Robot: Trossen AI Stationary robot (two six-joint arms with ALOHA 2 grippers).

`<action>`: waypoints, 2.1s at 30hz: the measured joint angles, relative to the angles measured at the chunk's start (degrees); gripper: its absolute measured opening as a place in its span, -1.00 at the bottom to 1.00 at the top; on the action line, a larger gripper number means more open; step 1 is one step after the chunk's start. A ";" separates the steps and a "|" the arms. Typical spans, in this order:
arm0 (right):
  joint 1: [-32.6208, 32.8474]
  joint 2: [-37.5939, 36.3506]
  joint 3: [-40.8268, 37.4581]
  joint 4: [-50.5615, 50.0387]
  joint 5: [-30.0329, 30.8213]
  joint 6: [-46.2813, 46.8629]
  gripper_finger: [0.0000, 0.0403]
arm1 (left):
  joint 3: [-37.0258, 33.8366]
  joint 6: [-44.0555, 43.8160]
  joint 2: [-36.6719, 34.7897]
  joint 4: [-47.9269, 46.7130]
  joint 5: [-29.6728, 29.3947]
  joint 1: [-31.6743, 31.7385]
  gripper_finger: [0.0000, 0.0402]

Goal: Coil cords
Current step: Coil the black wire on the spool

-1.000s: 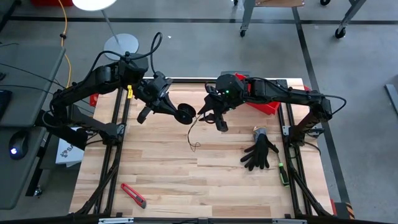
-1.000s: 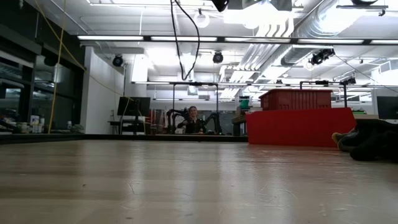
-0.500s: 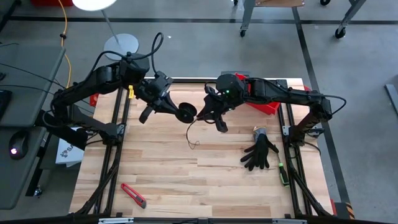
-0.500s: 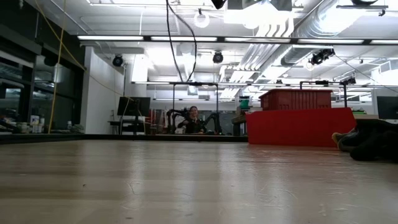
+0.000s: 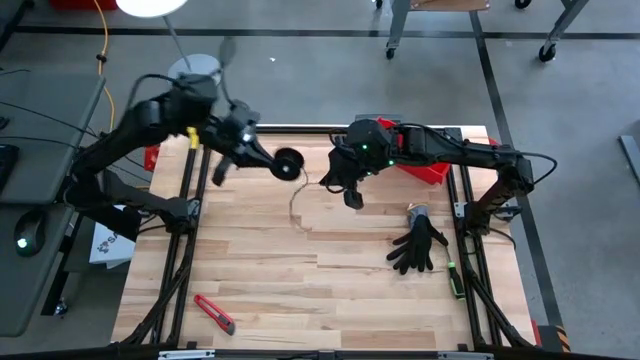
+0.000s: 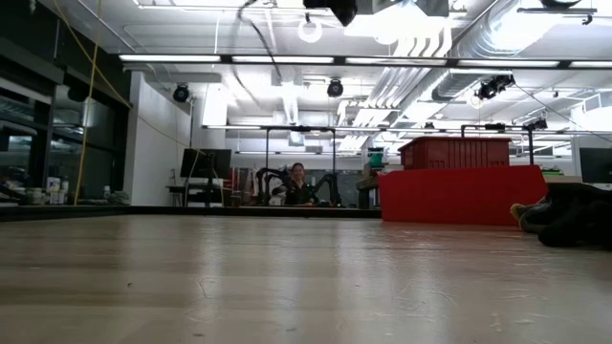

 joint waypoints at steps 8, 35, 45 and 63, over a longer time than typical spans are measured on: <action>-4.04 0.26 -15.68 9.26 -1.83 10.81 -1.00 | 0.11 -7.61 -7.78 14.70 -2.92 4.67 -1.00; 3.88 0.24 -24.54 -3.85 -2.21 20.35 -1.00 | 0.04 -4.00 -10.58 24.11 -2.99 15.92 -1.00; 7.14 0.13 -34.33 -1.18 -2.94 30.44 -1.00 | 0.04 -3.41 -9.97 24.06 -2.95 21.22 -1.00; 15.76 0.15 -38.31 1.13 -9.45 47.63 -1.00 | 0.02 -0.44 -9.51 22.49 -2.66 24.86 -1.00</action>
